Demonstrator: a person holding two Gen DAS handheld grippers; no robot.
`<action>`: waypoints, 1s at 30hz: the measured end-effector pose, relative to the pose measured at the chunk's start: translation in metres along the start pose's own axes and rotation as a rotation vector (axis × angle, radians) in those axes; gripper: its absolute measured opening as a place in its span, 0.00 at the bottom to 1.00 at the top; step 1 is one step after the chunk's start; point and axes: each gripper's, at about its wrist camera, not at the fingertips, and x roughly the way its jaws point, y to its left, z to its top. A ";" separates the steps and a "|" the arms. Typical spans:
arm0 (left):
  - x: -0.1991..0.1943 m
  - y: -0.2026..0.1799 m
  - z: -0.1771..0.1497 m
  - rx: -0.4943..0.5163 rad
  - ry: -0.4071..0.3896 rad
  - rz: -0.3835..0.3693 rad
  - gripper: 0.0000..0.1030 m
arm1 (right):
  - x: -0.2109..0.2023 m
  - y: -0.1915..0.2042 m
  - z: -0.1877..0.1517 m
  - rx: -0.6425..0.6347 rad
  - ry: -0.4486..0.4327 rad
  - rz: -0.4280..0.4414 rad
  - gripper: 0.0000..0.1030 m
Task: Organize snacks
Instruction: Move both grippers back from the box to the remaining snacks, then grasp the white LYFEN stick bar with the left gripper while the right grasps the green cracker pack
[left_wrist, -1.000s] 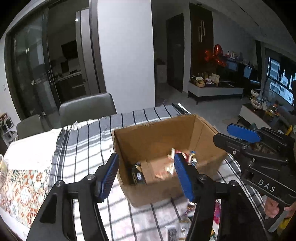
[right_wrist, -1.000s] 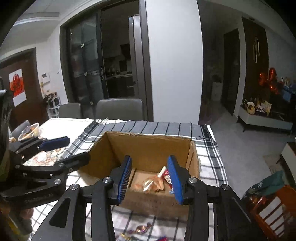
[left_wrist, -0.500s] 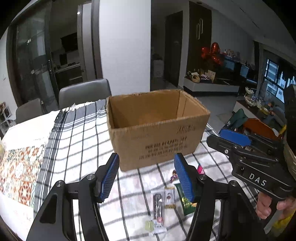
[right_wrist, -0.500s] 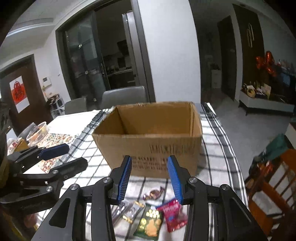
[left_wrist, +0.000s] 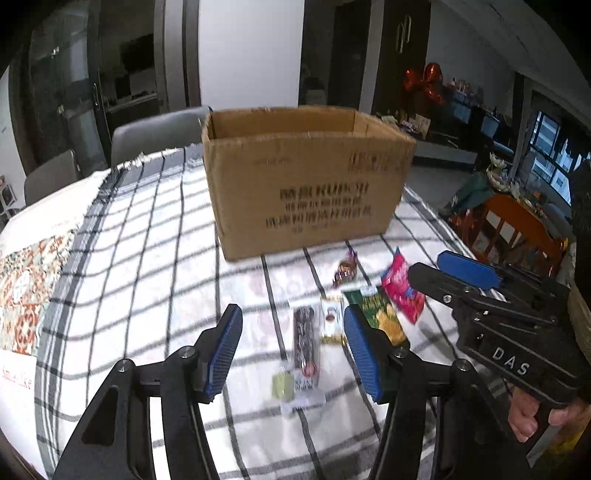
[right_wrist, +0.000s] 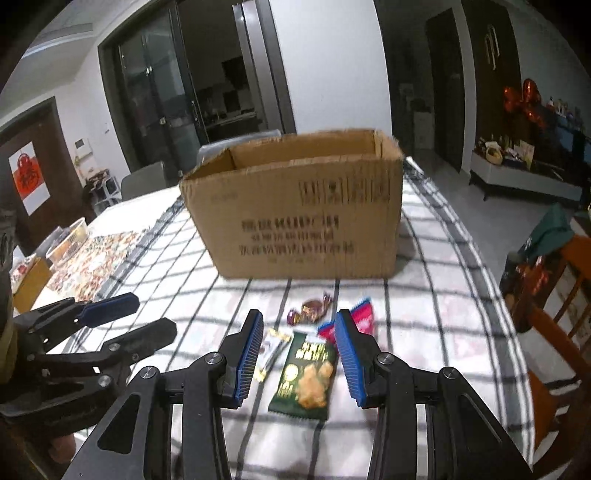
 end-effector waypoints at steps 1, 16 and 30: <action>0.003 0.000 -0.004 -0.002 0.006 0.003 0.53 | 0.002 0.002 -0.003 -0.005 0.004 -0.001 0.40; 0.044 -0.005 -0.026 0.011 0.087 -0.008 0.36 | 0.033 0.002 -0.028 0.018 0.074 -0.027 0.41; 0.078 -0.006 -0.030 -0.032 0.155 -0.029 0.30 | 0.048 -0.006 -0.040 0.043 0.124 -0.038 0.41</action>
